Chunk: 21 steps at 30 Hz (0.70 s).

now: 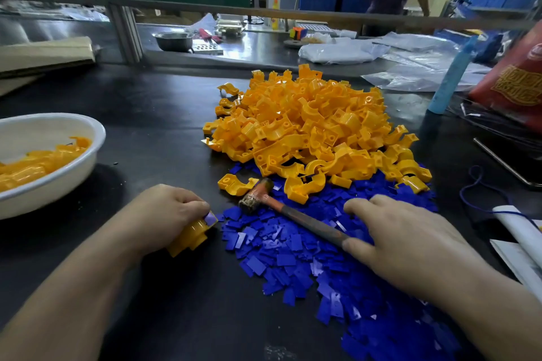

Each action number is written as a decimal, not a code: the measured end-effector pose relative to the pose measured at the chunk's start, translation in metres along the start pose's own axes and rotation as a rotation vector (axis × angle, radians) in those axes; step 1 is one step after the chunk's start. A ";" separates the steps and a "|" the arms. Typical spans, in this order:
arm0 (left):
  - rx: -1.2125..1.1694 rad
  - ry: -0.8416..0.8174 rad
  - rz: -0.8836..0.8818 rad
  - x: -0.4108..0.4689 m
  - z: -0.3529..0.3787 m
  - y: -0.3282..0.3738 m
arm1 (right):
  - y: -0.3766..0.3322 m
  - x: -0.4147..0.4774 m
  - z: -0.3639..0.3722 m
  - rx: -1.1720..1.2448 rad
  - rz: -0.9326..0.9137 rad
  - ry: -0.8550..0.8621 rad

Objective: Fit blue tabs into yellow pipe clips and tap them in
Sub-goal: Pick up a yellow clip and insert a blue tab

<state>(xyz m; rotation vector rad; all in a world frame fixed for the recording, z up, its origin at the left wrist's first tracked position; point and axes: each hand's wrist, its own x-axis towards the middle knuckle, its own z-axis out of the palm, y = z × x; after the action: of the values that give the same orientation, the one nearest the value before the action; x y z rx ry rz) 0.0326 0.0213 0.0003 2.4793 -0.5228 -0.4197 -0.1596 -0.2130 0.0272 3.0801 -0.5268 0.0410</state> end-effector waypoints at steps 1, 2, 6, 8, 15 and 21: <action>0.034 -0.001 -0.001 0.001 -0.001 0.000 | -0.001 -0.002 0.003 -0.013 -0.013 -0.014; 0.071 0.005 -0.018 0.001 -0.003 0.001 | -0.002 -0.004 0.006 -0.016 -0.020 -0.018; 0.402 0.011 -0.097 -0.006 -0.009 0.005 | -0.005 -0.010 0.017 -0.023 -0.066 0.052; 0.514 0.040 -0.077 -0.014 -0.003 0.005 | -0.007 -0.010 0.017 0.000 -0.090 0.082; 0.573 0.236 0.093 -0.022 0.020 -0.008 | -0.024 -0.025 -0.006 0.643 -0.007 -0.059; 0.605 0.318 0.179 -0.022 0.025 -0.019 | -0.050 -0.034 -0.012 0.625 -0.060 -0.079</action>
<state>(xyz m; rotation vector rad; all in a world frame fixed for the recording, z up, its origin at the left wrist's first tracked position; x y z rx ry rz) 0.0084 0.0348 -0.0266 2.9499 -0.8194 0.2456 -0.1756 -0.1542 0.0378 3.7183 -0.5010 0.1012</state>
